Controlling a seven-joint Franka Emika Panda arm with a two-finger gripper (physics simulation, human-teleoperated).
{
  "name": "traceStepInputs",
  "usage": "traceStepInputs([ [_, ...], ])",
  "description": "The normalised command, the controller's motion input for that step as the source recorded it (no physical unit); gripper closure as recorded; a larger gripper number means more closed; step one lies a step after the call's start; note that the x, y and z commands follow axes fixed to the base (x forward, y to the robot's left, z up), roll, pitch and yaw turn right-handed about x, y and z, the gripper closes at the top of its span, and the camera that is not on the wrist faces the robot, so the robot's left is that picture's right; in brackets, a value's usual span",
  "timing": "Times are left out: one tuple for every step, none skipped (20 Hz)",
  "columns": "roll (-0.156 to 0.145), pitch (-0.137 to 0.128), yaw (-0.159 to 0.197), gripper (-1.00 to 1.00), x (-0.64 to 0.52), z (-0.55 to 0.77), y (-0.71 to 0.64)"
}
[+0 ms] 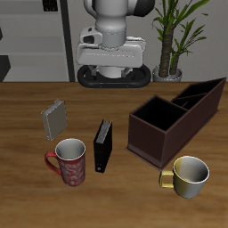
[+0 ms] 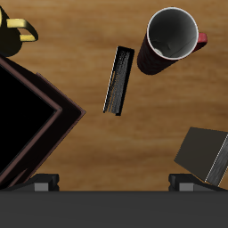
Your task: Place the red mug into the left desk caddy's right compartment and place the yellow book into the left desk caddy's back compartment
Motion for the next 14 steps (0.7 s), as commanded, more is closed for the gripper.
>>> traceStepInputs([
  [0.034,-0.056,0.036,-1.0,0.09,0.16,0.02],
  [0.095,0.035,0.015,-1.0,0.11,0.01,-0.04],
  [-0.024,0.037,0.012,-1.0,0.1,0.09,-0.17],
  [0.036,-0.033,-0.002,-1.0,0.12,0.16,-0.06],
  [0.02,0.009,0.049,-1.0,0.18,0.14,-0.14],
  [-0.001,0.032,-0.048,-1.0,0.12,-0.02,-0.11],
  [0.063,0.034,0.05,-1.0,0.22,0.07,0.0],
  [-0.118,-0.055,0.104,-1.0,0.22,0.08,-0.22],
  [-0.003,0.022,0.024,-1.0,0.26,0.03,-0.07],
  [0.11,-0.021,-0.052,-1.0,0.22,0.11,-0.02],
  [-0.126,-0.06,0.2,-1.0,0.26,0.07,-0.14],
  [0.029,0.002,-0.032,-1.0,0.27,0.02,-0.07],
  [0.077,-0.025,0.014,-1.0,0.25,0.08,0.04],
  [0.0,0.0,0.0,-1.0,0.02,-0.01,0.04],
])
